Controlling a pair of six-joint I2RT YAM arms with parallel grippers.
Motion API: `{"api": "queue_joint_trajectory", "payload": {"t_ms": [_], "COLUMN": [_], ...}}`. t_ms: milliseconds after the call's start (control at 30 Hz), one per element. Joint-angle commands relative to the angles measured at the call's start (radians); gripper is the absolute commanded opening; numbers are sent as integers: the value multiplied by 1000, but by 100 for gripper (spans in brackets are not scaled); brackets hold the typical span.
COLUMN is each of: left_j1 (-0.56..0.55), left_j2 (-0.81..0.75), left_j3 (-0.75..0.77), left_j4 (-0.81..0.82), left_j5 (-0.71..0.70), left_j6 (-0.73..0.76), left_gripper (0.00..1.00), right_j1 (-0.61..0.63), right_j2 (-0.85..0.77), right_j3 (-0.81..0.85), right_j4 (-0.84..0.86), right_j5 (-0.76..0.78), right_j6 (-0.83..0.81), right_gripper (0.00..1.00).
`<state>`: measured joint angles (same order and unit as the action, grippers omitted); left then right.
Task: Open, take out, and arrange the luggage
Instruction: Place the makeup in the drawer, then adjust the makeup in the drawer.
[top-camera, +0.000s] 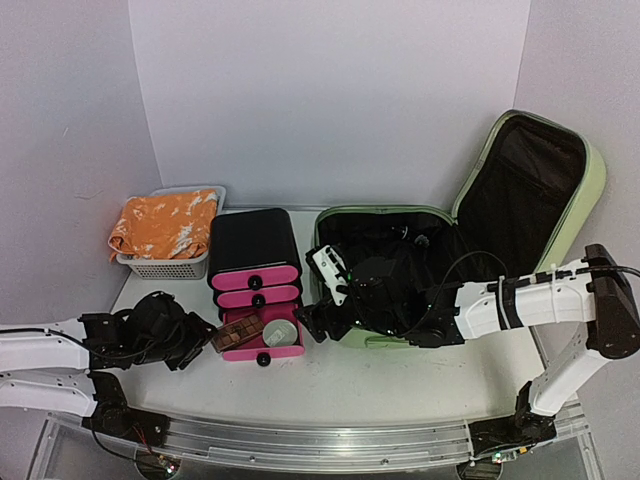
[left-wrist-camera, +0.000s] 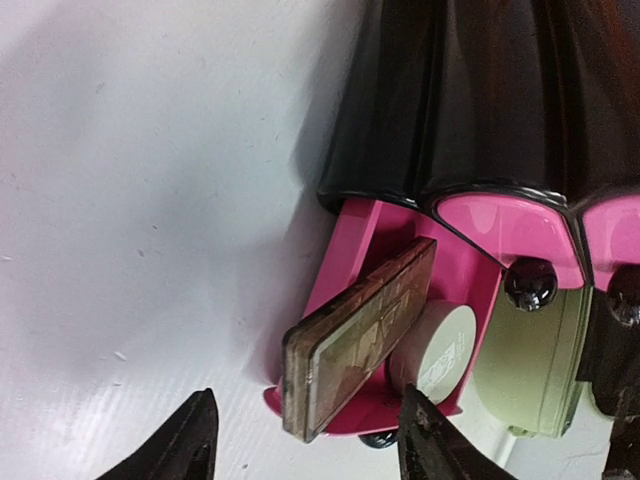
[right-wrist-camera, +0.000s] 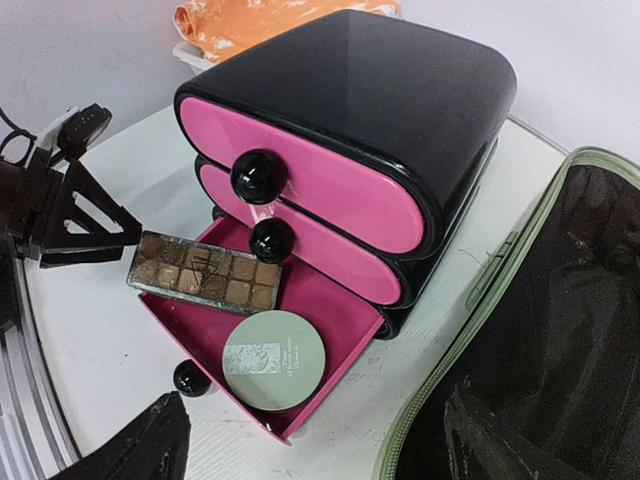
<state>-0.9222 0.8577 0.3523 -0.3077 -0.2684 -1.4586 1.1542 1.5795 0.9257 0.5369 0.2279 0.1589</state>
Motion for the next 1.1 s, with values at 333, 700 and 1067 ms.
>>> {"api": "queue_joint_trajectory", "payload": {"t_ms": [333,700,1067], "left_j1": [250,250,250], "left_j2": [-143,110,-88], "left_j3": [212,350,397], "left_j4": [-262,-295,-298], "left_j5": [406,508,323], "left_j6": [872,1044,1189], "left_gripper": [74,99,99], "right_j1": [-4,-4,-4], "right_j2": [10,15,-17], "right_j3": [43,68,45], "right_j4": [40,26,21], "right_j5": [-11,-6,0], "right_j6": [3,-4,-24], "right_gripper": [87,87,88]}}
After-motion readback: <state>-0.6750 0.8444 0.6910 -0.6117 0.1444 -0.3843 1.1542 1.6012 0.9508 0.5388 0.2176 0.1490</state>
